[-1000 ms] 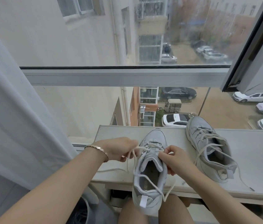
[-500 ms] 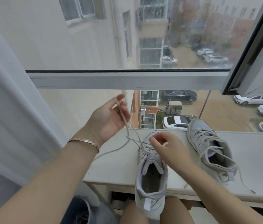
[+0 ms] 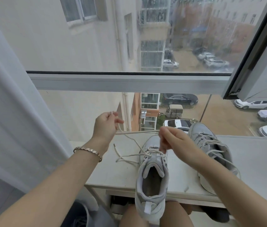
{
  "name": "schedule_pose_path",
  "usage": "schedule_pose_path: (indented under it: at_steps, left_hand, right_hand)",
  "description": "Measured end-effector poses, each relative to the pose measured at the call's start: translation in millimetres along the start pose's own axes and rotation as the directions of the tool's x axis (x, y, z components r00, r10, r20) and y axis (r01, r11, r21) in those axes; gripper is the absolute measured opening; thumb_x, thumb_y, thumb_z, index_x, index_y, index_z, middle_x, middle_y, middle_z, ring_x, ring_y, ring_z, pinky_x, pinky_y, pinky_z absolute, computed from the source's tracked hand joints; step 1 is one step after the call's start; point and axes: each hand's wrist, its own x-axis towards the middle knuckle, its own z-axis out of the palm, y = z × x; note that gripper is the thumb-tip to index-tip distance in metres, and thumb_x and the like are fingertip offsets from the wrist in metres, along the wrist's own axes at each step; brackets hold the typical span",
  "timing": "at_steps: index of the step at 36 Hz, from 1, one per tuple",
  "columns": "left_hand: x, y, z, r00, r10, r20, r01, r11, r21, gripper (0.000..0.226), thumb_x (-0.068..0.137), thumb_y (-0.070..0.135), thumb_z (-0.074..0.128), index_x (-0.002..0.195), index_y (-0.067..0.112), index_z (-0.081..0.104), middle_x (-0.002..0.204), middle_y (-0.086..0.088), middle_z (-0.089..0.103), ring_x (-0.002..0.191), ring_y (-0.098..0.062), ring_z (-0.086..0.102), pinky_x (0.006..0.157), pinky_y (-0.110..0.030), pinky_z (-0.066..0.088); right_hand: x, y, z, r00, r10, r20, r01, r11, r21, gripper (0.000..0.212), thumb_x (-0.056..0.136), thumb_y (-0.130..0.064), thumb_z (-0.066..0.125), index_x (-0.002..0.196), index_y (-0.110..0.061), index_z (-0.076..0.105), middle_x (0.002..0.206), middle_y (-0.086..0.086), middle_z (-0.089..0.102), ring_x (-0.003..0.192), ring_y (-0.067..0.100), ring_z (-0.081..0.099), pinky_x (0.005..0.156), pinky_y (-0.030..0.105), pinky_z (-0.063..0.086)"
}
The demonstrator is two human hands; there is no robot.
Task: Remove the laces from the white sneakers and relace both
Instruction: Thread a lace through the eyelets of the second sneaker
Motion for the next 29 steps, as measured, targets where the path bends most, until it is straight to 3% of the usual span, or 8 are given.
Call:
schedule_pose_path:
  at_steps: [4, 7, 11, 13, 16, 19, 22, 29]
  left_hand:
    - [4.0, -21.3, -7.2, 0.996, -0.079, -0.028, 0.084, 0.920, 0.384, 0.026, 0.097, 0.008, 0.037, 0.083, 0.004, 0.058, 0.093, -0.022, 0.066, 0.066, -0.023, 0.045, 0.063, -0.029, 0.035]
    - [-6.2, -20.9, -0.4, 0.999, -0.033, 0.011, 0.013, 0.633, 0.774, 0.031, 0.094, 0.008, 0.040, 0.122, -0.006, 0.038, 0.110, -0.018, 0.055, 0.099, -0.034, 0.050, 0.077, -0.033, 0.035]
    - [-33.7, -6.0, 17.8, 0.896, 0.205, 0.393, -0.397, 0.767, 0.505, 0.036, 0.099, 0.028, 0.040, 0.131, 0.011, 0.045, 0.129, 0.000, 0.052, 0.116, -0.010, 0.048, 0.090, -0.020, 0.033]
    - [-47.5, 1.4, 26.8, 0.766, 0.145, 0.626, -0.409, 0.861, 0.301, 0.040, 0.098, 0.040, 0.036, 0.133, 0.023, 0.045, 0.120, 0.012, 0.058, 0.108, 0.001, 0.054, 0.090, -0.014, 0.040]
    - [-56.3, 2.0, 36.1, 0.658, 0.084, 0.748, -0.457, 0.835, 0.308, 0.047, 0.095, 0.047, 0.034, 0.137, 0.026, 0.039, 0.107, 0.012, 0.058, 0.092, -0.001, 0.058, 0.078, -0.014, 0.046]
    - [-53.2, -0.2, 36.8, 0.639, 0.094, 0.763, -0.568, 0.727, 0.386, 0.035, 0.098, 0.037, 0.040, 0.127, 0.022, 0.051, 0.104, 0.007, 0.060, 0.089, -0.002, 0.054, 0.075, -0.012, 0.039]
    - [-46.6, -4.1, 30.8, 0.650, 0.133, 0.748, -0.600, 0.694, 0.398, 0.020, 0.096, 0.021, 0.049, 0.090, 0.017, 0.068, 0.072, 0.016, 0.058, 0.069, 0.009, 0.050, 0.064, -0.006, 0.035]
    - [-35.7, -27.0, 23.1, 0.835, 0.131, 0.534, -0.448, 0.726, 0.523, 0.013, 0.087, 0.010, 0.062, 0.093, 0.010, 0.074, 0.082, 0.009, 0.065, 0.078, -0.002, 0.058, 0.069, -0.002, 0.039]
  right_hand:
    - [-3.0, 8.3, -10.3, 0.998, 0.061, 0.020, -0.057, 0.987, -0.152, 0.037, 0.099, -0.023, 0.038, 0.067, -0.012, 0.053, 0.048, -0.007, 0.038, 0.044, 0.007, 0.037, 0.055, 0.024, 0.044]
    - [-5.2, 13.8, -9.0, 0.999, 0.023, -0.025, -0.028, 0.967, -0.253, 0.031, 0.095, -0.029, 0.047, 0.076, -0.016, 0.068, 0.050, -0.001, 0.034, 0.046, 0.013, 0.031, 0.048, 0.021, 0.033]
    - [-3.9, 18.6, -5.4, 0.997, -0.032, -0.065, 0.011, 0.956, -0.295, 0.033, 0.092, -0.028, 0.054, 0.085, 0.000, 0.070, 0.039, -0.008, 0.024, 0.039, 0.007, 0.021, 0.041, 0.015, 0.019]
    - [-3.2, 18.5, -3.1, 0.998, -0.043, -0.053, 0.028, 0.964, -0.264, 0.033, 0.092, -0.028, 0.056, 0.078, -0.001, 0.070, 0.038, -0.009, 0.026, 0.039, 0.007, 0.022, 0.042, 0.015, 0.019]
    - [-3.0, 17.1, -0.3, 0.998, -0.054, -0.041, 0.046, 0.981, -0.190, 0.027, 0.090, -0.026, 0.059, 0.070, -0.013, 0.073, 0.035, -0.009, 0.030, 0.038, 0.007, 0.021, 0.042, 0.015, 0.017]
    - [-3.1, 20.7, -0.3, 0.993, -0.068, -0.096, 0.043, 0.969, -0.243, 0.020, 0.085, -0.025, 0.064, 0.067, -0.021, 0.073, 0.037, -0.010, 0.038, 0.037, 0.006, 0.028, 0.040, 0.012, 0.024]
    - [-4.8, 31.9, -3.6, 0.983, -0.033, -0.182, -0.016, 0.965, -0.263, 0.014, 0.081, -0.027, 0.070, 0.068, -0.031, 0.071, 0.047, -0.012, 0.057, 0.045, 0.000, 0.044, 0.046, 0.010, 0.032]
    - [-8.4, 53.2, 5.1, 0.982, 0.082, -0.170, -0.152, 0.878, -0.453, 0.015, 0.087, -0.025, 0.061, 0.093, -0.020, 0.073, 0.067, -0.015, 0.054, 0.057, -0.002, 0.046, 0.049, 0.008, 0.033]
